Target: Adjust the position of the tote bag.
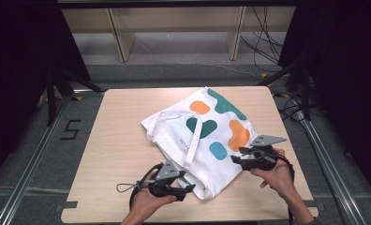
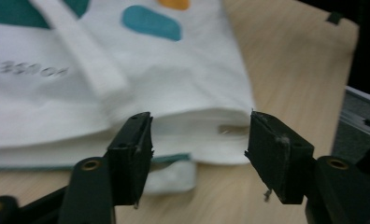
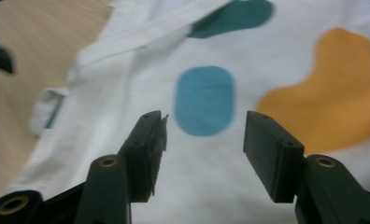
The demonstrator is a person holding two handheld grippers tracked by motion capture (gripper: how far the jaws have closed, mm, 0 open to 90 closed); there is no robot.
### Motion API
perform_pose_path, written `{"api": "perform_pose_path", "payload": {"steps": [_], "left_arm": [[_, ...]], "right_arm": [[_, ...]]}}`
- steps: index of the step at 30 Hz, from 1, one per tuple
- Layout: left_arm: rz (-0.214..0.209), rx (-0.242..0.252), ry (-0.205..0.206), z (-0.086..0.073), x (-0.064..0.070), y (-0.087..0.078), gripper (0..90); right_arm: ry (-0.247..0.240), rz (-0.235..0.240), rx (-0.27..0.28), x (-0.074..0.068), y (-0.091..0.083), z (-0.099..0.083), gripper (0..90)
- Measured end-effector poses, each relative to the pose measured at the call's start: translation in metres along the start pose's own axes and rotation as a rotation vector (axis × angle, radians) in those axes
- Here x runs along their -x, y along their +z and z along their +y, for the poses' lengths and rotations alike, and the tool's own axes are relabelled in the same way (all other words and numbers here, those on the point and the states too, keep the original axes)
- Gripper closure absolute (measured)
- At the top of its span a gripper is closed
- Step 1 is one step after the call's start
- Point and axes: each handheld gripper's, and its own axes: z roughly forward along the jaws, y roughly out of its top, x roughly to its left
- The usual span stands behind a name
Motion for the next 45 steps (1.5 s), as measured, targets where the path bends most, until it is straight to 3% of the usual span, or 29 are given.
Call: {"api": "perform_pose_path", "payload": {"steps": [3, 4, 6, 8, 10, 12, 13, 15, 16, 17, 18, 21, 22, 23, 24, 26, 27, 28, 29, 30, 31, 32, 34, 35, 38, 39, 42, 44, 45], "left_arm": [[0.087, -0.023, -0.023, -0.012, -0.018, -0.012, 36.2], [0.122, -0.028, -0.02, -0.016, -0.023, -0.015, 35.2], [0.186, -0.033, -0.026, -0.023, -0.033, -0.023, 33.4], [0.218, -0.035, -0.035, -0.029, -0.042, -0.029, 31.5], [0.243, -0.035, -0.074, -0.035, -0.049, -0.033, 30.8], [0.275, -0.067, -0.057, -0.04, -0.056, -0.038, 30.0], [0.287, -0.08, -0.064, -0.042, -0.058, -0.04, 29.1], [0.291, -0.056, -0.102, -0.046, -0.059, -0.04, 28.4], [0.287, -0.079, -0.067, -0.047, -0.062, -0.042, 28.0], [0.295, -0.08, -0.084, -0.048, -0.062, -0.042, 28.0], [0.303, -0.094, -0.062, -0.048, -0.063, -0.044, 27.8], [0.318, -0.11, -0.075, -0.051, -0.066, -0.047, 26.4], [0.319, -0.087, -0.095, -0.052, -0.067, -0.046, 26.0], [0.326, -0.101, -0.073, -0.052, -0.069, -0.047, 25.8], [0.32, -0.097, -0.099, -0.053, -0.069, -0.046, 25.5], [0.33, -0.119, -0.098, -0.054, -0.07, -0.048, 24.8], [0.345, -0.093, -0.106, -0.054, -0.07, -0.046, 24.8], [0.34, -0.114, -0.103, -0.054, -0.072, -0.047, 24.7], [0.35, -0.096, -0.109, -0.054, -0.072, -0.046, 24.5], [0.355, -0.098, -0.111, -0.055, -0.072, -0.046, 24.3], [0.35, -0.121, -0.105, -0.055, -0.074, -0.048, 23.9], [0.357, -0.098, -0.113, -0.055, -0.074, -0.048, 23.8], [0.367, -0.121, -0.092, -0.055, -0.076, -0.05, 23.8], [0.38, -0.082, -0.122, -0.056, -0.075, -0.047, 23.8], [0.407, -0.109, -0.101, -0.056, -0.08, -0.053, 23.4], [0.415, -0.088, -0.119, -0.057, -0.08, -0.052, 23.3], [0.434, -0.109, -0.107, -0.057, -0.085, -0.053, 23.2], [0.441, -0.096, -0.137, -0.057, -0.087, -0.052, 22.2], [0.453, -0.098, -0.127, -0.057, -0.088, -0.053, 21.5]], "right_arm": [[-0.022, 0.042, -0.018, -0.02, 0.01, 0.003, 46.1], [-0.055, 0.042, -0.011, -0.022, 0.014, 0.004, 45.7], [-0.07, 0.046, -0.048, -0.032, 0.02, 0.004, 44.6], [-0.093, 0.057, -0.054, -0.041, 0.025, 0.005, 43.8], [-0.121, 0.07, -0.052, -0.05, 0.028, 0.006, 43.6], [-0.134, 0.086, -0.047, -0.059, 0.032, 0.007, 43.0], [-0.128, 0.1, -0.057, -0.064, 0.034, 0.007, 42.8], [-0.153, 0.103, -0.06, -0.072, 0.04, 0.007, 42.1], [-0.154, 0.108, -0.07, -0.077, 0.043, 0.006, 42.1], [-0.168, 0.11, -0.086, -0.081, 0.045, 0.006, 42.1], [-0.184, 0.1, -0.09, -0.085, 0.049, 0.005, 42.0], [-0.203, 0.098, -0.116, -0.097, 0.063, 0.002, 42.1], [-0.227, 0.097, -0.143, -0.099, 0.065, 0.003, 42.4], [-0.241, 0.078, -0.145, -0.102, 0.07, 0.001, 43.3], [-0.252, 0.073, -0.17, -0.104, 0.073, 0.0, 44.1], [-0.278, 0.065, -0.187, -0.106, 0.081, -0.003, 48.2], [-0.285, 0.06, -0.205, -0.105, 0.083, -0.004, 52.9], [-0.305, 0.051, -0.216, -0.104, 0.085, -0.006, 58.6], [-0.317, 0.043, -0.227, -0.103, 0.087, -0.008, 64.7], [-0.32, 0.055, -0.252, -0.101, 0.087, -0.01, 72.7], [-0.278, 0.066, -0.252, -0.101, 0.085, -0.012, 77.2], [-0.334, 0.06, -0.236, -0.099, 0.085, -0.012, 82.2], [-0.356, 0.05, -0.236, -0.097, 0.079, -0.013, 85.4], [-0.358, 0.054, -0.233, -0.095, 0.075, -0.014, 85.8], [-0.381, 0.04, -0.239, -0.087, 0.061, -0.022, 86.5], [-0.357, 0.038, -0.243, -0.085, 0.055, -0.024, 86.5], [-0.349, 0.027, -0.206, -0.073, 0.038, -0.029, 86.7], [-0.332, 0.017, -0.19, -0.066, 0.027, -0.034, 86.8], [-0.326, 0.012, -0.187, -0.062, 0.023, -0.037, 86.7]]}}
